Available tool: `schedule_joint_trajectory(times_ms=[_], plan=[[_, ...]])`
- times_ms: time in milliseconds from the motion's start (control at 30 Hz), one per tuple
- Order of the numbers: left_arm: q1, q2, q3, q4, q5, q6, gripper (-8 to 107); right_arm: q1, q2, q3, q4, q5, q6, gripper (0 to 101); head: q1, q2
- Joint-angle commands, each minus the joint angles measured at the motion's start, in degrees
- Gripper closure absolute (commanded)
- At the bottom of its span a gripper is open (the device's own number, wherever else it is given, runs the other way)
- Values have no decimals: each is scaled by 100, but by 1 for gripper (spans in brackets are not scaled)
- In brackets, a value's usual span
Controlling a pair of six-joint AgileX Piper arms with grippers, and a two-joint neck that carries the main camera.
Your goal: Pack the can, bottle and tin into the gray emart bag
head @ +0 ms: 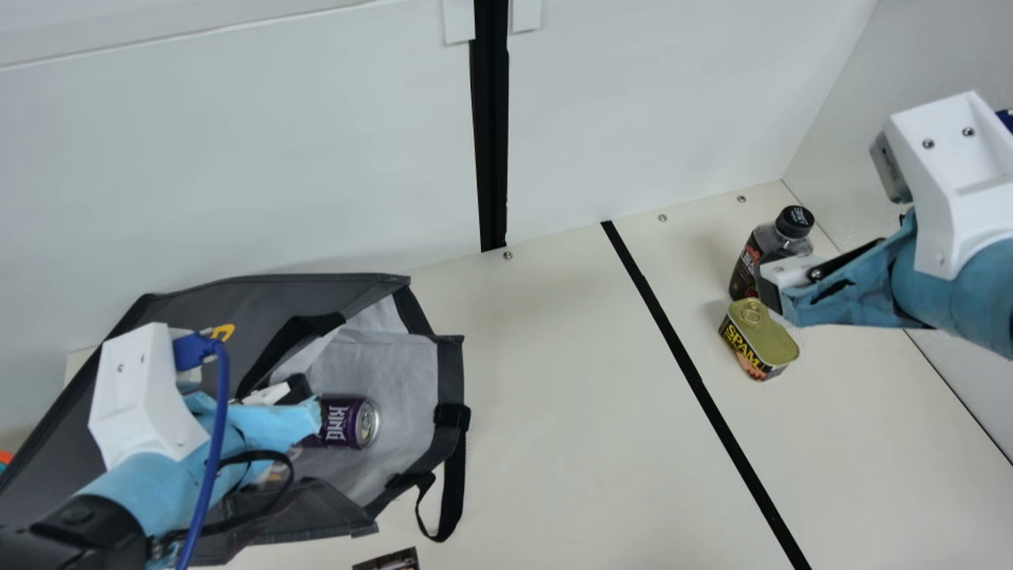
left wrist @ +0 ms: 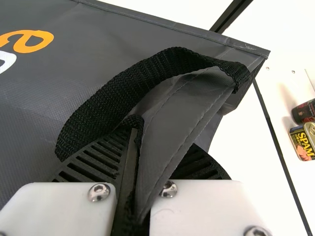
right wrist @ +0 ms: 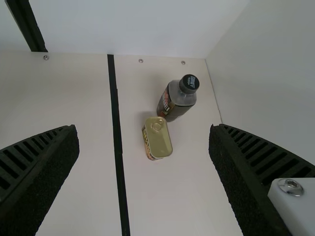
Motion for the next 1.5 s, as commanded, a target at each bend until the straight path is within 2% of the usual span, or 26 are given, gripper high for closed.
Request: schedule_joint_trajectory(times_ms=[0, 367, 867, 1467], plan=[[0, 0, 0, 0, 0, 0, 89, -6, 67, -51, -1, 0, 1, 10, -130, -5], [0, 0, 0, 0, 0, 0, 89, -182, 541, -395, 99, -29, -81, 10, -130, -5], [0, 0, 0, 0, 0, 0, 89, -649, 1192, -656, 445, -266, -399, 10, -130, -5], [0, 0, 0, 0, 0, 0, 89, -933, 1951, -977, 586, -473, -638, 10, -130, -5]])
